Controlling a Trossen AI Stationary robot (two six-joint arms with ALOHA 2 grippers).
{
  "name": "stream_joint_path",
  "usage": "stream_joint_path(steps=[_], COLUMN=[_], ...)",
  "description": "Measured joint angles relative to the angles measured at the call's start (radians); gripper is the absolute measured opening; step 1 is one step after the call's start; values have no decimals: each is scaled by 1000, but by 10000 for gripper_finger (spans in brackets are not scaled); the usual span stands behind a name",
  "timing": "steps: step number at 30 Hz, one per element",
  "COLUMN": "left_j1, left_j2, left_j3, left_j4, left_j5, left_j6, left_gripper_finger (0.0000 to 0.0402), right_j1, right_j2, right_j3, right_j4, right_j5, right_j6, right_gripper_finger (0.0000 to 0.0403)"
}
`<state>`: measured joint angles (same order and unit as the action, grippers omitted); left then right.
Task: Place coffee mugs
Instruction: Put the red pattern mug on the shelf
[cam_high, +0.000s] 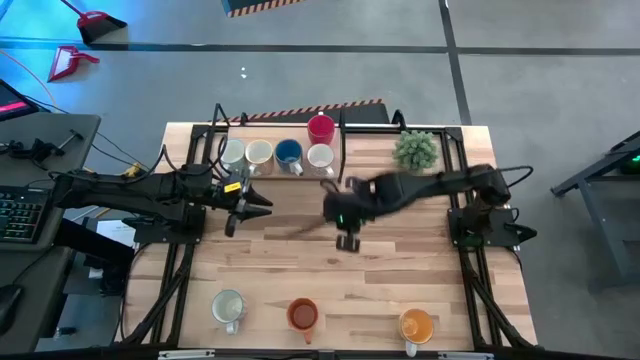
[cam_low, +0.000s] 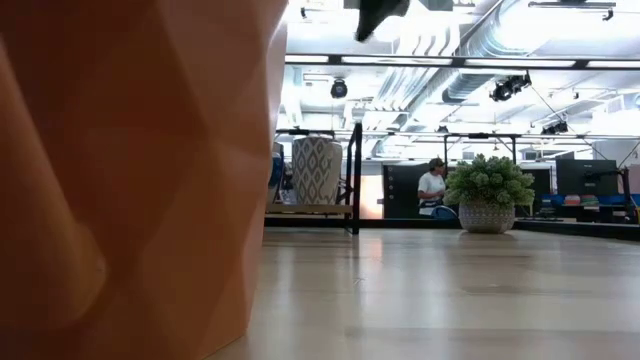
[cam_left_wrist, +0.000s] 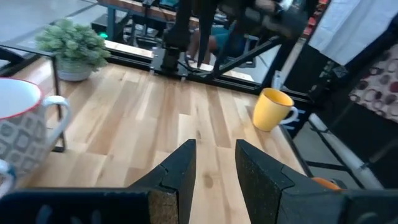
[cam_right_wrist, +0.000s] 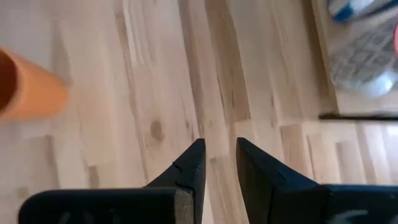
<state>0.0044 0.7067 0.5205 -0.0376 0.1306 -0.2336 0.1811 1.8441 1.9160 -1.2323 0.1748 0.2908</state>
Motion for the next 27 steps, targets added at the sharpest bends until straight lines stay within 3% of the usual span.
stream_joint_path(steps=[8,13,19,23,27], left_j1=[-41,-65,-78,-86,-84], left_j2=[0,0,0,0,0], left_j3=[0,0,0,0,0], left_j4=[-14,-15,-15,-16,-15], left_j5=[26,22,14,13,5], left_j6=[-31,-68,-112,-123,-100], left_gripper_finger=[101,101,101,101,101], right_j1=[190,261,261,233,215], right_j2=[-122,-301,-542,-689,-805], right_j3=[-333,-652,-1040,-1276,-1397], right_j4=[233,603,1134,1467,1627], right_j5=[236,323,347,303,277], right_j6=[206,248,129,112,58], right_gripper_finger=[67,67,67,67,67])
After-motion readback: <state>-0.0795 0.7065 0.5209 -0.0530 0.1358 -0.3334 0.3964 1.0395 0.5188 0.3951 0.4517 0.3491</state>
